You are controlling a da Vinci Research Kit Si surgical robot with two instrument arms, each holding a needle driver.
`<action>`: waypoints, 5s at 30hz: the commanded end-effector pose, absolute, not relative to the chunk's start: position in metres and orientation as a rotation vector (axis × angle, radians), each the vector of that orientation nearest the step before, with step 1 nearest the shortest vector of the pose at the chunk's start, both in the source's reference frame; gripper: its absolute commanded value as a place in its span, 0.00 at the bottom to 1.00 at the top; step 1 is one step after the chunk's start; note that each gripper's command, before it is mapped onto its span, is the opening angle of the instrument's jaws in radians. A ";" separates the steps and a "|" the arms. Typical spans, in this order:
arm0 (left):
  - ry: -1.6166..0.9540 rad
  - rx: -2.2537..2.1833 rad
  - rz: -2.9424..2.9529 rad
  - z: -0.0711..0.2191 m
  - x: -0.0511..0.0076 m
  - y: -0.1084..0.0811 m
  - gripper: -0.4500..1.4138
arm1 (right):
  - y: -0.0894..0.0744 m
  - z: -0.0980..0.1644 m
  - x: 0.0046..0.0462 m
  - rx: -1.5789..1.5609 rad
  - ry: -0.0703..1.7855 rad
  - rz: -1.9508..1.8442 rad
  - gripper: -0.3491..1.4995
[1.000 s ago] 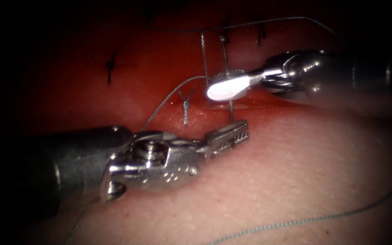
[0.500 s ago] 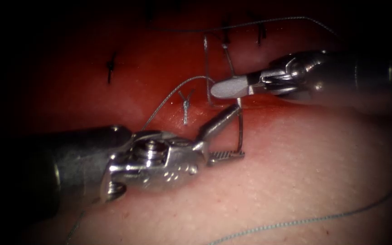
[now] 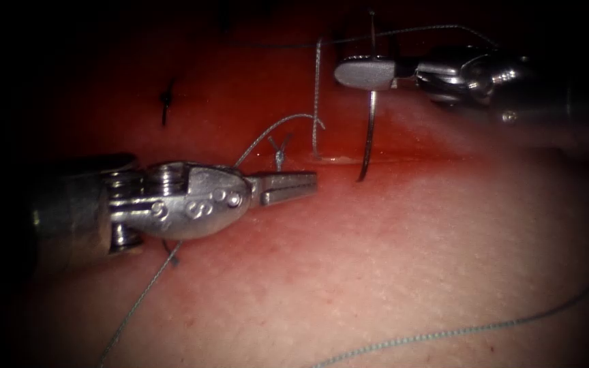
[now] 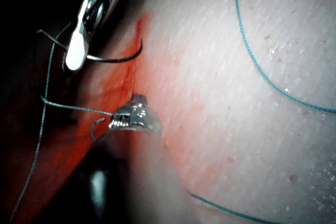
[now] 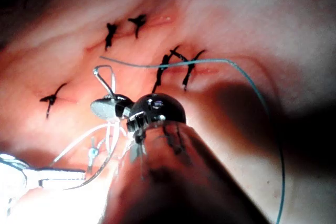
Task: Wound Closure
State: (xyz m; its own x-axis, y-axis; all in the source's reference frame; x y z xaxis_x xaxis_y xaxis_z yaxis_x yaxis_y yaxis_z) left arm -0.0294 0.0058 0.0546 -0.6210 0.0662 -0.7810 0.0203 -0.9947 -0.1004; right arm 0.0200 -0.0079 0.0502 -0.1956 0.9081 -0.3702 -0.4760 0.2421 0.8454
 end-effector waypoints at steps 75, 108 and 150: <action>-0.582 -0.807 2.937 0.061 -0.0303 0.007 0.43 | -0.014 0.056 0.0275 -0.478 1.156 0.085 0.00; -0.348 -0.941 2.818 0.057 -0.0318 0.001 0.33 | -0.011 0.056 0.0262 -0.353 1.168 0.240 0.00; -0.337 -0.925 2.821 0.058 -0.0319 0.000 0.34 | -0.008 0.057 0.0251 -0.135 1.221 0.455 0.00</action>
